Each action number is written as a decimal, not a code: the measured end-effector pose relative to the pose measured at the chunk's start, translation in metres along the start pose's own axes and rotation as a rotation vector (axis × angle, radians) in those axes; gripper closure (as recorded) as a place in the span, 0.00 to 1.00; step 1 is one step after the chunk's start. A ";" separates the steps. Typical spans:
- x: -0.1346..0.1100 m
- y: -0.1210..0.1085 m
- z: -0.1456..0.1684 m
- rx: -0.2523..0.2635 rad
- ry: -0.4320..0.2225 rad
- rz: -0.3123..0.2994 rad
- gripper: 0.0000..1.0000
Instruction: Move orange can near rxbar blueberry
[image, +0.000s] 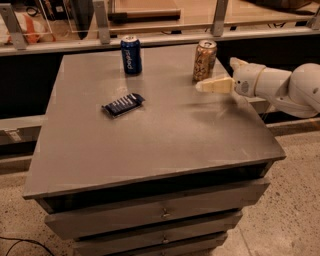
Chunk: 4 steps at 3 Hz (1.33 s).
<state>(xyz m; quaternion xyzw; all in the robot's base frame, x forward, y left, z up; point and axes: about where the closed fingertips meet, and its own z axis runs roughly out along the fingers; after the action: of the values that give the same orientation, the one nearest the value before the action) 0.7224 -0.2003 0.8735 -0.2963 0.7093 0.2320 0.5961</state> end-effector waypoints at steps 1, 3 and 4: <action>0.002 -0.015 0.038 -0.004 0.000 -0.004 0.00; -0.008 -0.025 0.073 -0.035 -0.027 -0.010 0.41; -0.014 -0.022 0.075 -0.069 -0.037 -0.009 0.64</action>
Offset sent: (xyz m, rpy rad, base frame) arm 0.0871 0.0324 -0.0050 0.0176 -0.0257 0.0236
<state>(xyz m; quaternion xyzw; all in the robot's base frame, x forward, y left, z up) 0.7926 -0.1628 0.8744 -0.3155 0.6882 0.2591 0.5997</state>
